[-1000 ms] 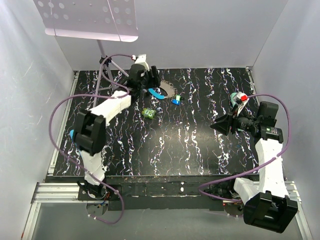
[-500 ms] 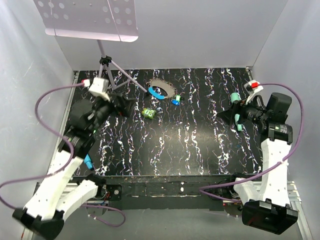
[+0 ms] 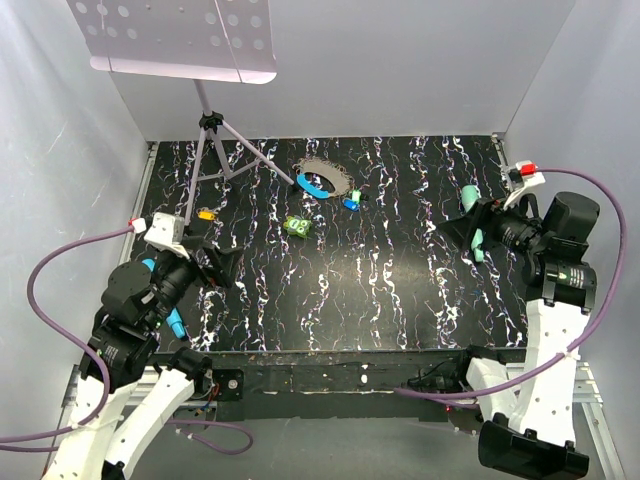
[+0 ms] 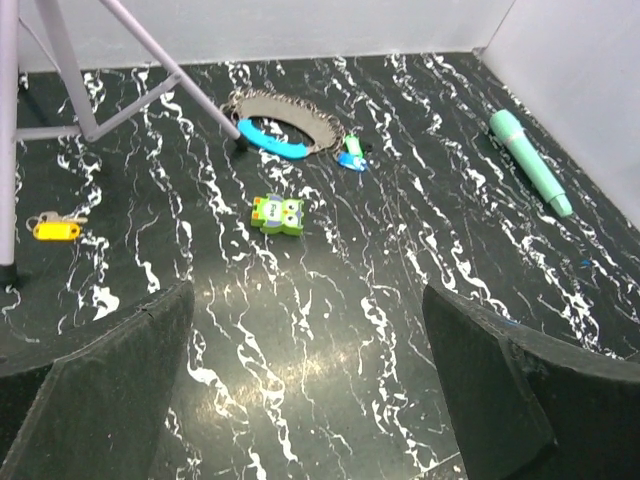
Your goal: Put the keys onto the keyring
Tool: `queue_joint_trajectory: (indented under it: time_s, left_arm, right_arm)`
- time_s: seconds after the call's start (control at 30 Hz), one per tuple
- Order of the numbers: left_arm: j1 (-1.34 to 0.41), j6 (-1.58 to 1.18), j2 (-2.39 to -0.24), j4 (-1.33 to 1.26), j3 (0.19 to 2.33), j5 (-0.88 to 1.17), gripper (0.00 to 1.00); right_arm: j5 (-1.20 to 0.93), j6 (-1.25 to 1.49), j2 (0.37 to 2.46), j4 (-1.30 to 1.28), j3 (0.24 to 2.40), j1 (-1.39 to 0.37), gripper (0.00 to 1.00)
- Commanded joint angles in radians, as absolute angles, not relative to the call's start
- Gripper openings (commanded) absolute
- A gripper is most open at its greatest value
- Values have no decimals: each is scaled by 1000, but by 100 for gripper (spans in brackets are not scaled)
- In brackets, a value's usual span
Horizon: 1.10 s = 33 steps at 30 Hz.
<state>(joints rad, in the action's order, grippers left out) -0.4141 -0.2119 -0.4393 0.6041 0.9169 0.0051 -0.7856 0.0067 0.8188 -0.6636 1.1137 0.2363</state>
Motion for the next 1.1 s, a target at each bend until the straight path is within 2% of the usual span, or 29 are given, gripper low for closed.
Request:
queue_joint_trajectory:
  time_s: [0.0,0.13,1.07]
  left_arm:
    - [-411,-212,-434,686,956,-35,98]
    - [-410,-204,-416,693,960,-25,98]
    - [-411,-261,-353,707,954,57,98]
  right_arm:
    - [-664,136,784,-631,1120,242,87]
    - [-603,170,752,-626,1109,242,88]
    - [-709,166,706,-580,1023,250,91]
